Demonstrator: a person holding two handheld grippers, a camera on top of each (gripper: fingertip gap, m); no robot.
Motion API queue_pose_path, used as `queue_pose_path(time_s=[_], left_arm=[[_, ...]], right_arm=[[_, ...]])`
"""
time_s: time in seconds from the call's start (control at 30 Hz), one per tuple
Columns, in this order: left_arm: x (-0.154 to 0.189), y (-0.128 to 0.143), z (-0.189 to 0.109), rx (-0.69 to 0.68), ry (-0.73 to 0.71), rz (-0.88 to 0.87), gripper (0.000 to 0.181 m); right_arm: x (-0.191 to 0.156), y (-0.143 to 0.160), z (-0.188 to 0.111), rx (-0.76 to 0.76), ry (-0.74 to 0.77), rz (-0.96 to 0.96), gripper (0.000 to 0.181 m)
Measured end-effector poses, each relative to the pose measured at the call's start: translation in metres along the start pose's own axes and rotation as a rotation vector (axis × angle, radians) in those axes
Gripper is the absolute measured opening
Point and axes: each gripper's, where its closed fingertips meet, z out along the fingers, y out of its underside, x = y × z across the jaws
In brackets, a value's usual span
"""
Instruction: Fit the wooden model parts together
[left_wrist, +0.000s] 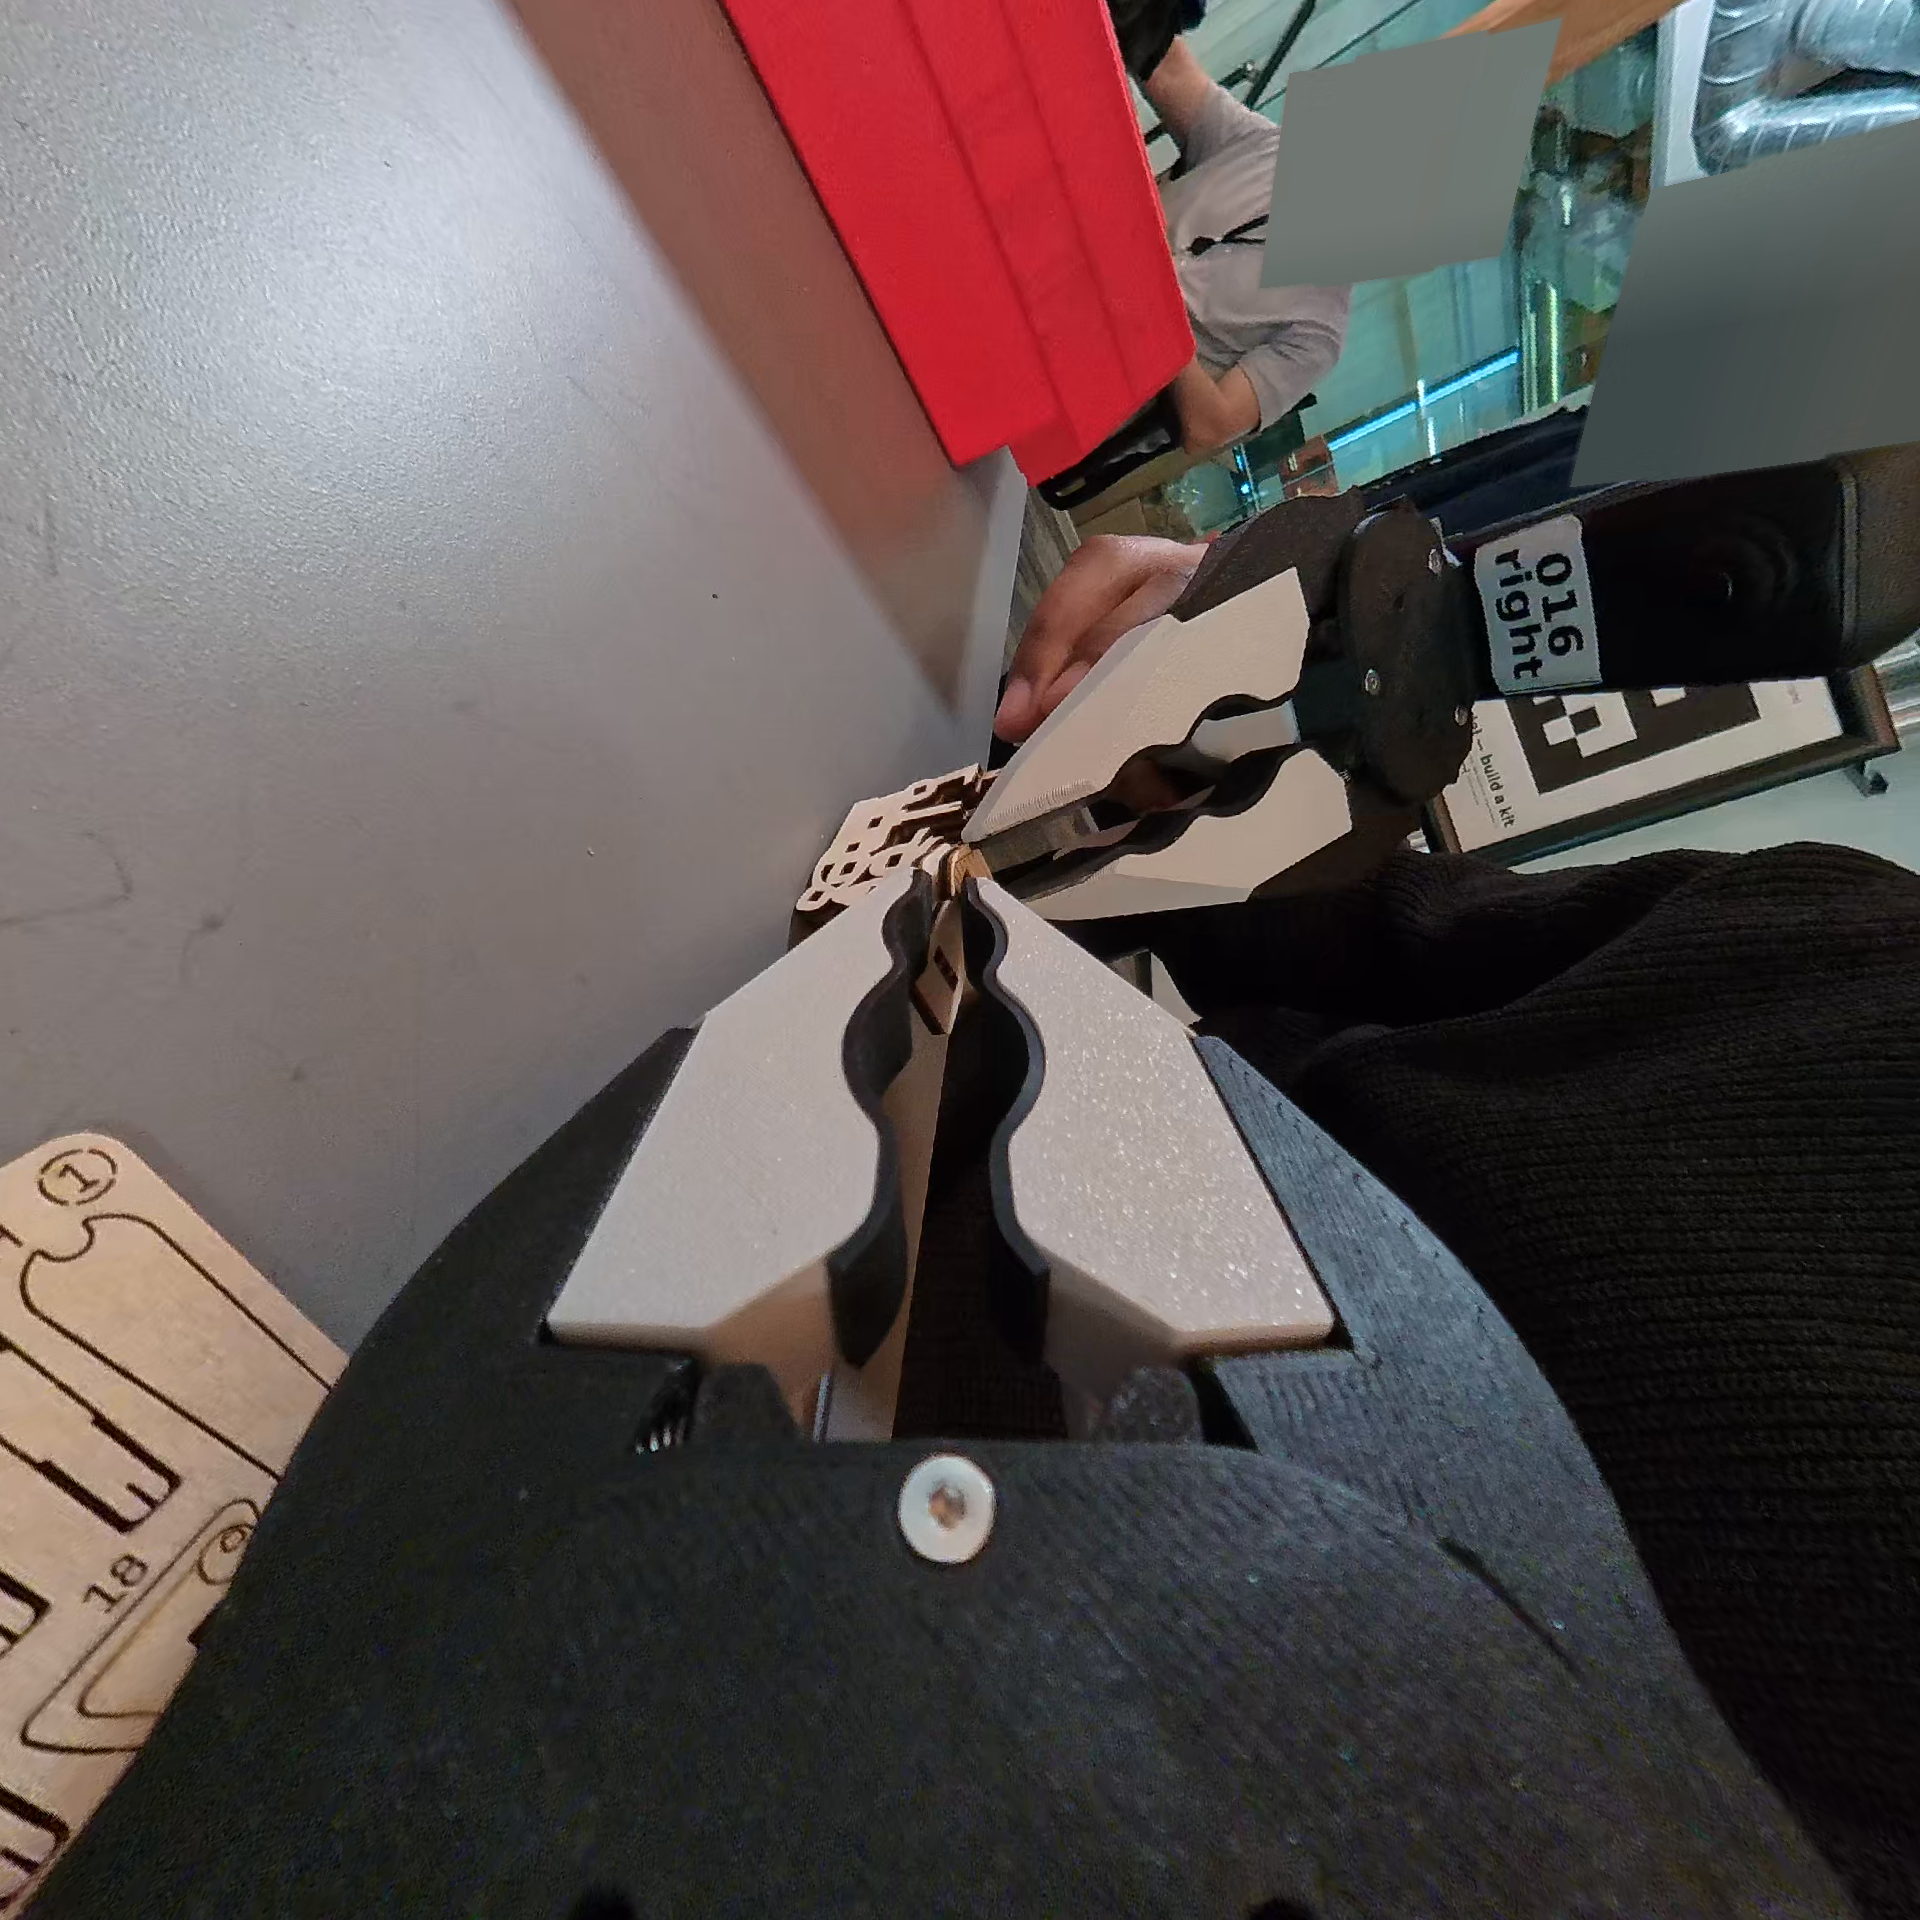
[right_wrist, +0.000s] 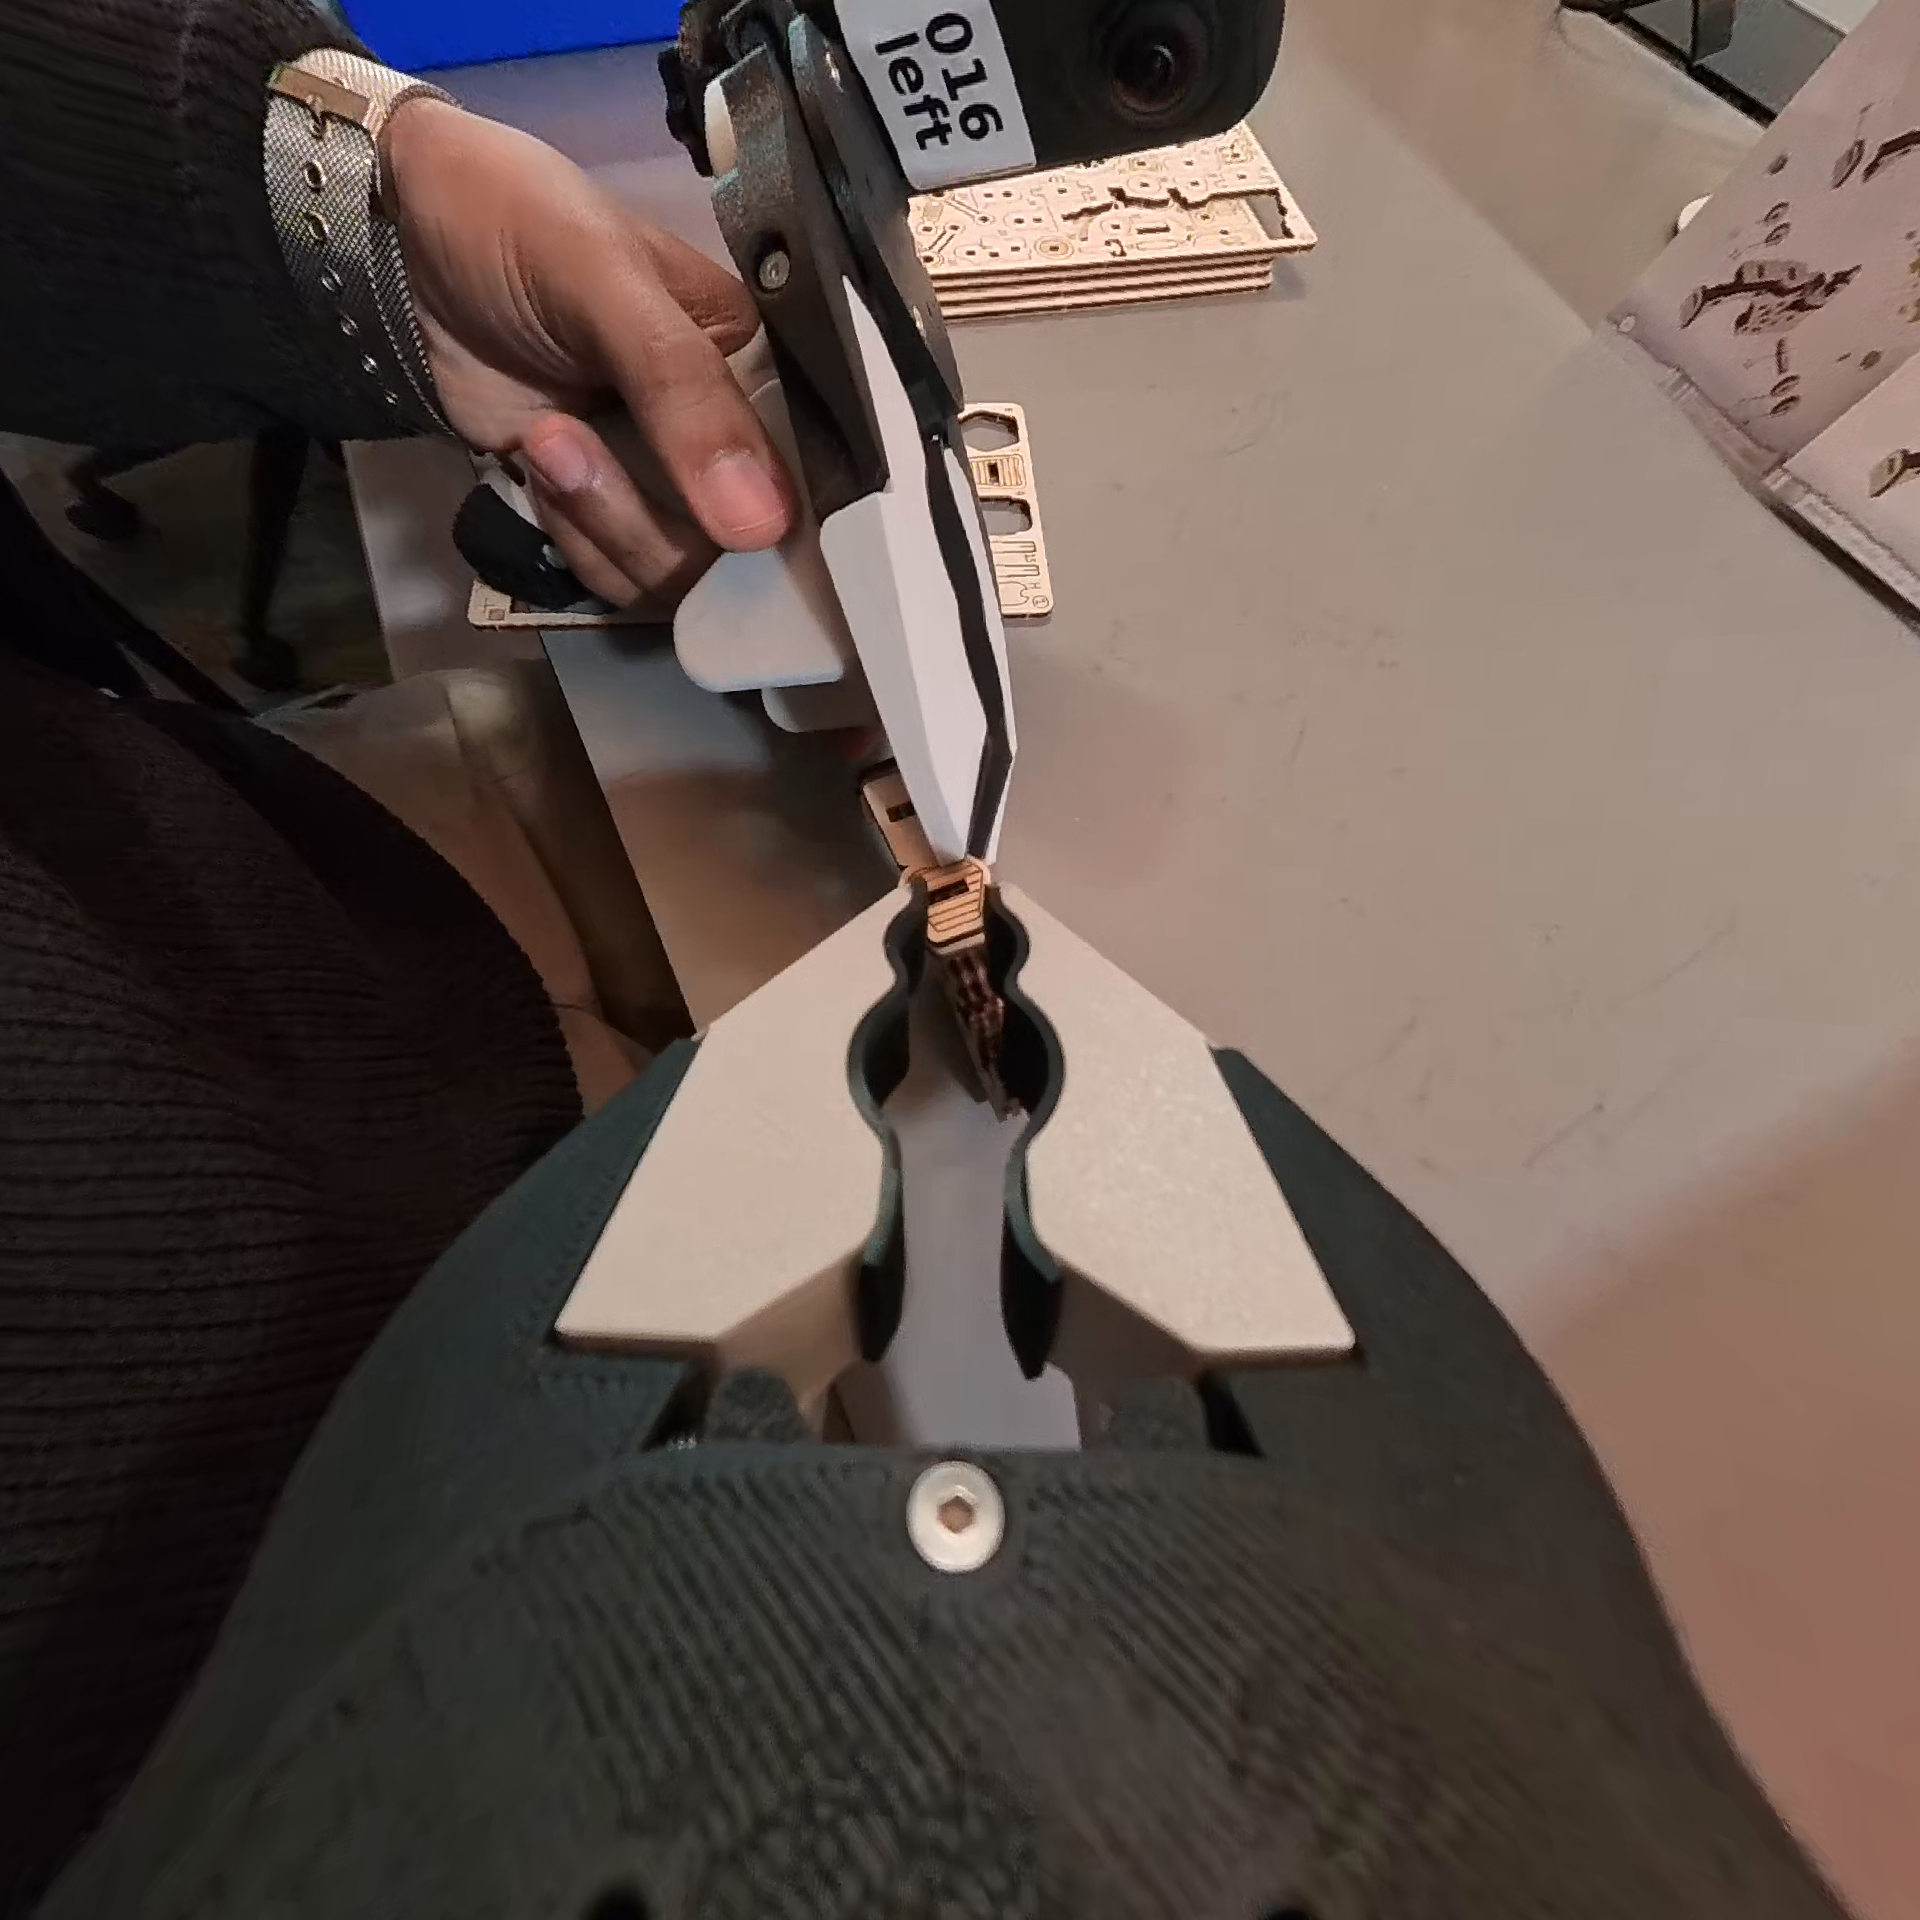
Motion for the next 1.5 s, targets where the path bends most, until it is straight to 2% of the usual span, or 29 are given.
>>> queue_pose_path(time_s=[0.43,1.07,1.17,1.27,1.5], left_arm=[[0.001,-0.001,0.003,0.002,-0.008,-0.019,0.003],[-0.002,-0.005,0.001,0.03,-0.042,-0.012,0.001],[-0.002,-0.006,0.001,0.036,-0.035,-0.019,0.001],[-0.002,-0.007,0.001,0.044,-0.036,-0.023,0.001],[-0.001,-0.005,0.003,0.032,-0.027,-0.021,0.002]], right_arm=[[0.0,0.002,-0.002,-0.001,-0.023,0.065,0.01],[0.003,0.0,0.001,0.0,0.025,0.065,0.01],[0.008,0.0,-0.001,0.007,0.057,0.022,0.02],[0.01,0.005,-0.005,0.006,0.024,0.055,0.031],[0.005,0.02,0.003,-0.062,-0.015,0.015,0.031]])
